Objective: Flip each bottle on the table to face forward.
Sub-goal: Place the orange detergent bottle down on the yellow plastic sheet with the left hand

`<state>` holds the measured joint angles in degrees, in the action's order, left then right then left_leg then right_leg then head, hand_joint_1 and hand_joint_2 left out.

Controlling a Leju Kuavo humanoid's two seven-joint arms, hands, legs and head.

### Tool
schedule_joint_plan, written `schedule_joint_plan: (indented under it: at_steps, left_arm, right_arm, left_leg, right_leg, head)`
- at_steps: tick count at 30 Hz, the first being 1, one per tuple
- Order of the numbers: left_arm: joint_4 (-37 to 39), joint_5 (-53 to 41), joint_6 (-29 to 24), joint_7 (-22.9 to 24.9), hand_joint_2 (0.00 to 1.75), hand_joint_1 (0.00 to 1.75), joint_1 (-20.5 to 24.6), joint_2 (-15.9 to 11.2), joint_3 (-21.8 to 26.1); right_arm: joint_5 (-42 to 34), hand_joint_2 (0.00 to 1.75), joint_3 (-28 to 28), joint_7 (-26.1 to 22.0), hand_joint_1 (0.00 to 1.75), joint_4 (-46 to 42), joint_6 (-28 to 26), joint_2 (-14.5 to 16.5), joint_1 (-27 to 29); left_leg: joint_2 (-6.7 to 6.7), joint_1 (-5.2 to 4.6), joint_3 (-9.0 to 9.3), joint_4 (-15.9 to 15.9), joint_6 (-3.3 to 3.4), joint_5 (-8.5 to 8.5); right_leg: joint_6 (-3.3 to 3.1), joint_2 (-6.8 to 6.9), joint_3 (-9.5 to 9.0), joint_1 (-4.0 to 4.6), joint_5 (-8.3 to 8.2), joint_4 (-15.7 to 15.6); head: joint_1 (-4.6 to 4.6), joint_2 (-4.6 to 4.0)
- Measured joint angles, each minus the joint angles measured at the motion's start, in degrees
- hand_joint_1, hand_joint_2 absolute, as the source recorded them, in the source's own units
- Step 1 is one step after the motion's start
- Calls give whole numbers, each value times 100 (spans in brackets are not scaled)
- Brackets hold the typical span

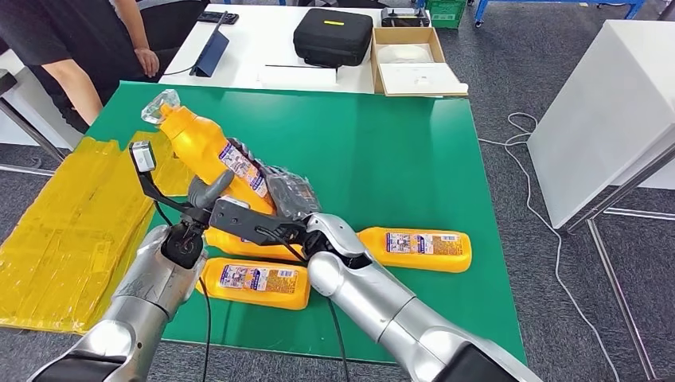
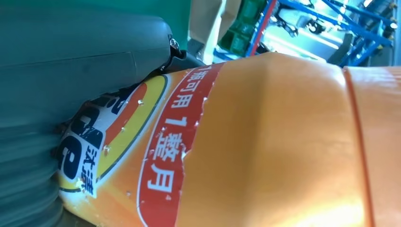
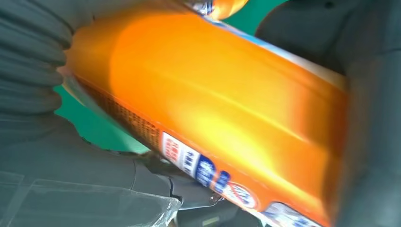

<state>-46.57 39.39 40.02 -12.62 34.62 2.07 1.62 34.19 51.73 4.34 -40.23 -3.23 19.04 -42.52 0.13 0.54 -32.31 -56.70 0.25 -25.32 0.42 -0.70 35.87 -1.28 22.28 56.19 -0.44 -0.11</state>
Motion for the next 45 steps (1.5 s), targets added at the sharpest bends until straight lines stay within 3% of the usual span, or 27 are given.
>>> schedule_joint_plan:
  at_steps: [5, 11, 20, 22, 25, 28, 35, 41, 45]
  left_arm:
    - [21, 89, 195, -8, 175, 175, 31, -33, 69]
    - [16, 146, 282, -38, 175, 175, 34, -183, 484]
    - [59, -465, -169, -326, 175, 175, 182, -366, 731]
    - [110, -1120, -697, -639, 175, 175, 298, -458, 762]
    - [173, -2749, -2201, -1114, 175, 175, 543, -600, 768]
    - [205, -4005, -3443, -1221, 175, 175, 831, -716, 766]
    - [317, -6937, -5679, -797, 175, 175, 1277, -903, 528]
    - [888, -8717, -7002, -547, 175, 175, 1422, -1088, 319]
    - [1392, -9990, -7800, -127, 175, 175, 1359, -1276, 127]
  right_arm:
    - [867, 0, -1001, -77, 0, -1278, 239, -413, 745]
    - [1105, 0, -2328, -208, 0, -2796, 475, -1018, 1631]
    - [1128, 0, -2999, -273, 0, -3820, 526, -1421, 2299]
    - [1136, 0, -3086, -264, 0, -3995, 539, -1483, 2401]
    - [1174, 0, -3202, -228, 0, -4277, 592, -1568, 2579]
    - [1200, 0, -3281, -209, 0, -4504, 614, -1644, 2746]
    - [1103, 0, -3304, -232, 0, -4644, 657, -1765, 2878]
    - [895, 0, -3277, -314, 0, -4593, 784, -1815, 2751]
    - [673, 0, -3181, -411, 0, -4448, 835, -1850, 2556]
  left_leg:
    - [-6, -1, -6, -1, 1, -1]
    - [-21, -5, -15, -7, 2, -1]
    - [-9, 1, -11, -7, 2, -2]
    - [-8, 3, -10, -7, 2, -2]
    - [-7, 6, -9, -7, 1, -1]
    - [-8, 8, -10, -7, 1, -1]
    - [-6, 1, -14, -7, 1, -1]
    - [-6, 0, -15, -7, 1, -1]
    - [-5, 1, -15, -6, 1, -1]
  right_leg:
    - [0, 4, -6, 0, 0, 0]
    - [1, 14, -5, -1, 0, -2]
    - [1, 10, -1, -2, 0, -2]
    - [0, 10, 0, -1, 0, -2]
    - [0, 10, 0, 0, 0, -1]
    - [0, 10, 0, 0, 0, -1]
    - [0, 8, -2, 0, 0, 0]
    - [0, 8, -3, -1, 0, 0]
    - [0, 7, -4, -1, 0, 1]
  head:
    - [0, 0]
    - [2, 0]
    - [1, 0]
    - [1, 0]
    - [1, 0]
    - [0, 0]
    - [1, 0]
    - [2, 0]
    - [0, 0]
